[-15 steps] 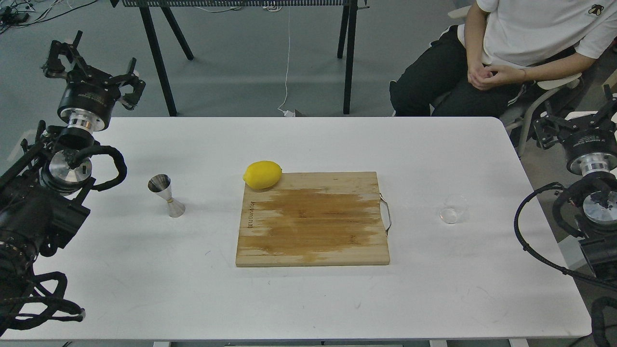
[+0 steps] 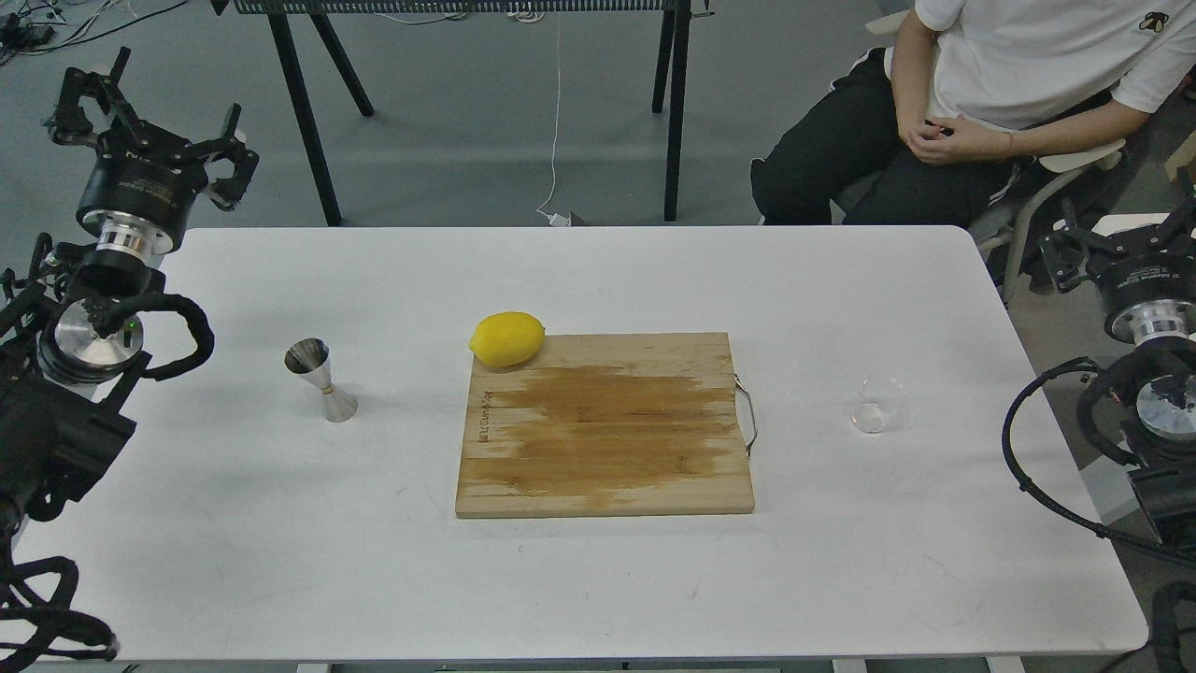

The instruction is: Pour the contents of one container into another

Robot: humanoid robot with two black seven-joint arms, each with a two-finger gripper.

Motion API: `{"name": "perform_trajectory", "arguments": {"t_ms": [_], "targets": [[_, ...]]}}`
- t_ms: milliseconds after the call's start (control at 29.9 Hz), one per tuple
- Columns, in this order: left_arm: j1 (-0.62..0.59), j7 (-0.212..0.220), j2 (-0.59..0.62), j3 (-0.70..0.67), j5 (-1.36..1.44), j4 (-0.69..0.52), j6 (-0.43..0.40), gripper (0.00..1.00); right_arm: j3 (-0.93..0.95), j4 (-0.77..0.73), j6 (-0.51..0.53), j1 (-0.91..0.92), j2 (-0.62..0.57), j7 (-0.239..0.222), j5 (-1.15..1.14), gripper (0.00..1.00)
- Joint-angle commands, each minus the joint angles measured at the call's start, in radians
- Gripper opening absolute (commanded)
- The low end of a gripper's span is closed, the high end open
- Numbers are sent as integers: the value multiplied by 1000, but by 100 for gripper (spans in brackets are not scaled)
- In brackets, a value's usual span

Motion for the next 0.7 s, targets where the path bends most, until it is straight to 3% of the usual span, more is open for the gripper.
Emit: {"name": "perform_trajectory", "arguments": {"t_ms": [0, 134, 267, 334, 467, 568, 668], "targets": [[157, -1, 169, 0, 11, -323, 52, 100, 1, -2, 0, -22, 1, 5, 0, 100], [242, -21, 307, -14, 72, -524, 91, 100, 1, 2, 0, -57, 1, 9, 1, 100], [309, -101, 444, -17, 289, -676, 140, 99, 9, 1, 0, -80, -1, 14, 1, 100], [346, -121, 484, -17, 383, -733, 174, 99, 10, 1, 0, -87, -1, 17, 0, 100], [403, -129, 513, -16, 562, -782, 260, 99, 12, 1, 0, -87, -15, 17, 0, 100], [424, -185, 512, -11, 717, -787, 339, 99, 12, -1, 0, -88, -22, 17, 0, 100], [450, -191, 512, 6, 921, -787, 404, 99, 12, -1, 0, -87, -27, 17, 0, 100]]}}
